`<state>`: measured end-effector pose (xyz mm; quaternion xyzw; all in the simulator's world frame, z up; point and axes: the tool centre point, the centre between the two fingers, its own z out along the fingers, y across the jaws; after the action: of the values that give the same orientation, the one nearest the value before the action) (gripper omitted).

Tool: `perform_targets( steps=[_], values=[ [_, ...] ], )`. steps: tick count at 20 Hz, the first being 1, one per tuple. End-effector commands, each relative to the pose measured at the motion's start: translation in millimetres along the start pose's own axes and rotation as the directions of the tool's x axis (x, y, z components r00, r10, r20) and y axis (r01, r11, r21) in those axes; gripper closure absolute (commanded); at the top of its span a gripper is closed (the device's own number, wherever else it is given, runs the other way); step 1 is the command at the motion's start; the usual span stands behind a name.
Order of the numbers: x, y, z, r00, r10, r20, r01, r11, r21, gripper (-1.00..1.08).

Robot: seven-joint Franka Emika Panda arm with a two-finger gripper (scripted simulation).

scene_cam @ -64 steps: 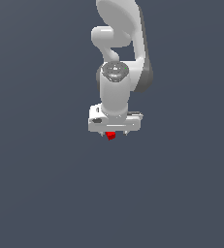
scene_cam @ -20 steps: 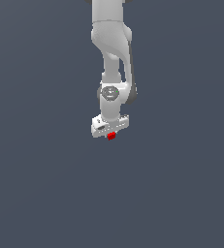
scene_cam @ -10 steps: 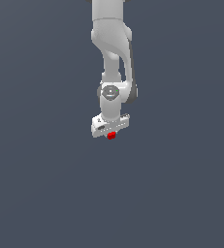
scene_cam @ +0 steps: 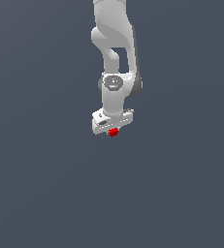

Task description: Pick up the red cube and move it to a goal position.

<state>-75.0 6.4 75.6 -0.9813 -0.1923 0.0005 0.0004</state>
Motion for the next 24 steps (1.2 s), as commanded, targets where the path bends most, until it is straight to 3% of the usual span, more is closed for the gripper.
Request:
perform_targets(
  steps=[1,24],
  values=[
    [7,-2,-20,1.0,0.0,-0.001,0.0,1.0,0.0,1.08],
    [83,-19,-241,1.0,-0.001,-0.001,0.001,1.0,0.0,1.08]
  ],
)
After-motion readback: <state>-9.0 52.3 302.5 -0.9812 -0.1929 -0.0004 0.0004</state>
